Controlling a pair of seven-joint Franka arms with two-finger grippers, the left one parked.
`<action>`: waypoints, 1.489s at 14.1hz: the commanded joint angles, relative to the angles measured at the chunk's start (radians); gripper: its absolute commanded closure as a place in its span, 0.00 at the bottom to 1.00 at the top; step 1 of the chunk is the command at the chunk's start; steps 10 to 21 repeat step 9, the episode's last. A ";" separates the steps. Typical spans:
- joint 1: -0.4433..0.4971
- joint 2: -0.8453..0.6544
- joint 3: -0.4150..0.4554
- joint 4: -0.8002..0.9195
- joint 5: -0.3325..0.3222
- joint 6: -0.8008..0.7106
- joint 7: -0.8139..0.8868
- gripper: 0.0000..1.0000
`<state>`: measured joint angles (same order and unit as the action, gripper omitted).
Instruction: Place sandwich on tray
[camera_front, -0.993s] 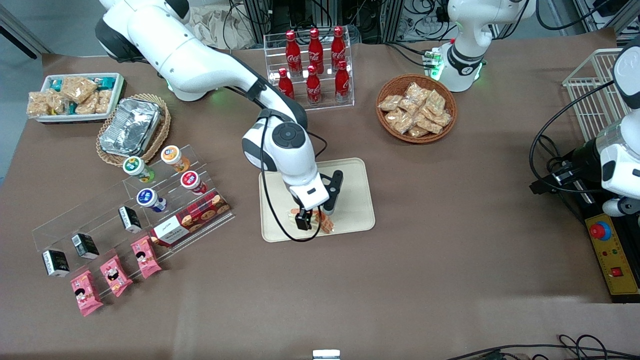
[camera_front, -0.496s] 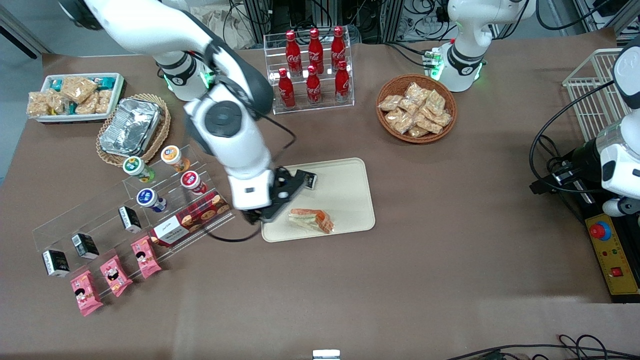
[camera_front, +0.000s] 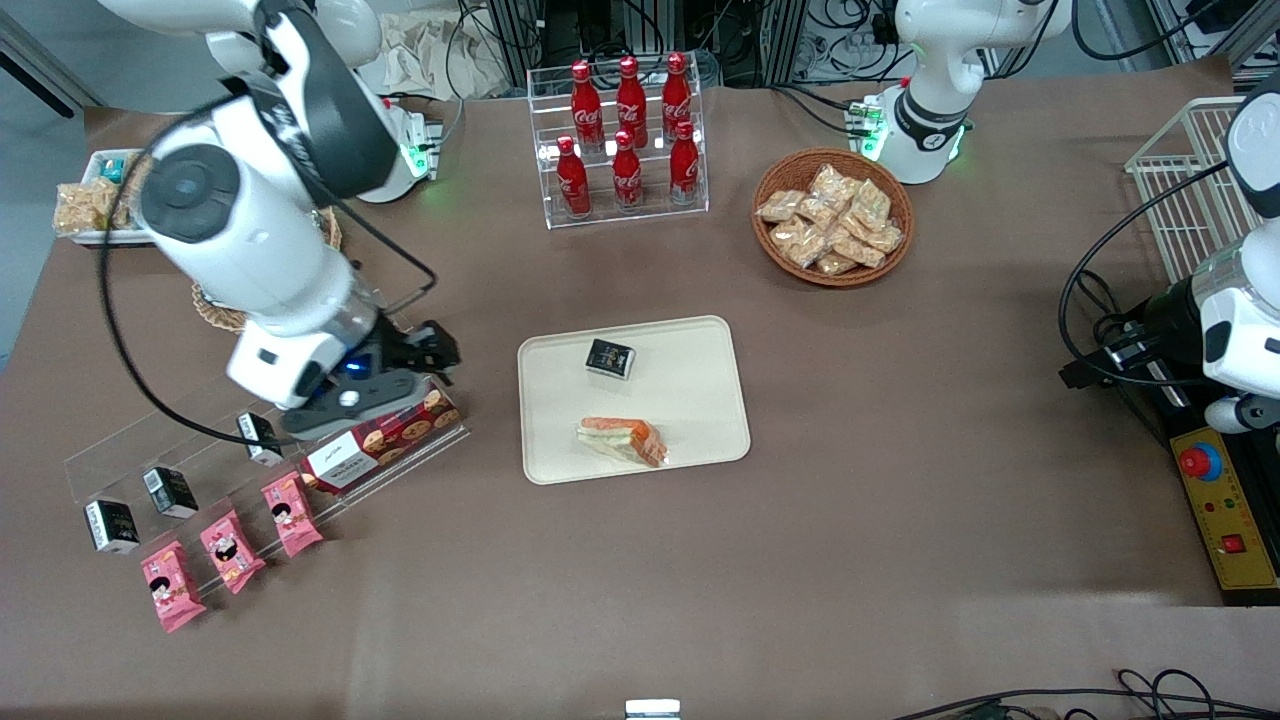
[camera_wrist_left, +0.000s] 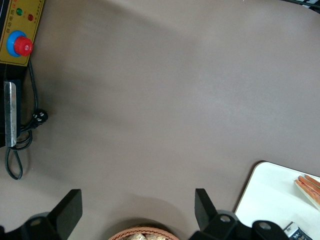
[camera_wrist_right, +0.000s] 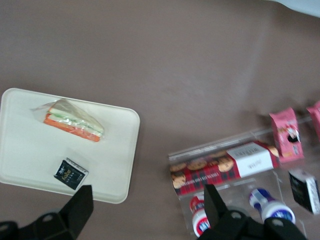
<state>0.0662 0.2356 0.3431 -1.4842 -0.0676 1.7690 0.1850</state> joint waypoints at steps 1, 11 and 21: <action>-0.072 -0.056 0.004 -0.022 0.032 -0.077 0.039 0.01; -0.221 -0.137 -0.136 -0.022 0.068 -0.198 -0.176 0.01; -0.221 -0.137 -0.136 -0.022 0.068 -0.198 -0.176 0.01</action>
